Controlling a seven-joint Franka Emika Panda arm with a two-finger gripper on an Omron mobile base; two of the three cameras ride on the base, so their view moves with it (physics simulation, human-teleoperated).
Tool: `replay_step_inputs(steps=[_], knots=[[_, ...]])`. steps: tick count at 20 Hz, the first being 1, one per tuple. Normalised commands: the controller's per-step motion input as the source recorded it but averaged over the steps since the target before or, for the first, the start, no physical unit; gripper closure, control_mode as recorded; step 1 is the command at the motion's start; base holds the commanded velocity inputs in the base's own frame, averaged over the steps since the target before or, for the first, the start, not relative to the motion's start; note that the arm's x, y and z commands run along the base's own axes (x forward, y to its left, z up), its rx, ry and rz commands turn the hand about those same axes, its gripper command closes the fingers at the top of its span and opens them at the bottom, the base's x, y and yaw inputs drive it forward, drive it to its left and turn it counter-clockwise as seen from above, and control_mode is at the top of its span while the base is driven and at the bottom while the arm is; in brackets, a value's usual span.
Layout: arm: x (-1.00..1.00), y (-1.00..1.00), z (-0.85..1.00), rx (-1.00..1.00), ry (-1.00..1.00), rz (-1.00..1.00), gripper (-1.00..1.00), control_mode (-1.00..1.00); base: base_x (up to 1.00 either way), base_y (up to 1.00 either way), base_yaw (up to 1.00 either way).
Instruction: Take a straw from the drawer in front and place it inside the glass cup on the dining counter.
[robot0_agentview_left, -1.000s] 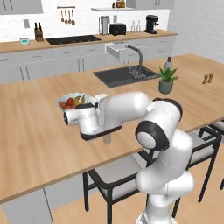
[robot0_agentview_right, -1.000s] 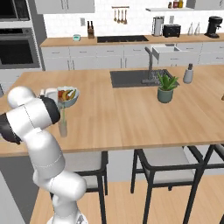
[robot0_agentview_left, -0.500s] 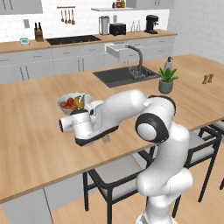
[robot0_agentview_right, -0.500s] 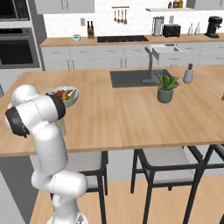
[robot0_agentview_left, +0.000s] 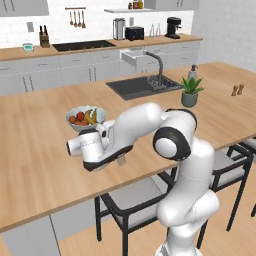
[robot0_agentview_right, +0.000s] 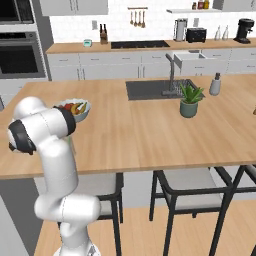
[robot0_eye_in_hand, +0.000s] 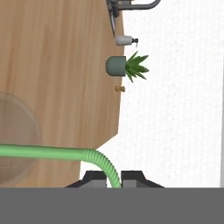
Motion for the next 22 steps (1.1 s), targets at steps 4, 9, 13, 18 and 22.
replay_step_inputs(steps=[4,9,13,18,22], knots=[[-0.04,0.00,-0.15,0.00,0.00,-0.03,1.00,-1.00,0.00,0.00,0.00],[-0.03,0.00,-0.08,0.00,0.00,-0.04,-1.00,-1.00,0.00,0.00,0.00],[-0.08,0.00,0.00,0.00,0.00,-0.02,-1.00,-1.00,0.00,0.00,0.00],[-0.19,0.00,0.00,0.00,0.00,0.00,-1.00,-1.00,0.00,0.00,0.00],[-0.17,0.00,0.05,0.13,0.00,0.00,-1.00,-1.00,0.00,0.00,0.00]])
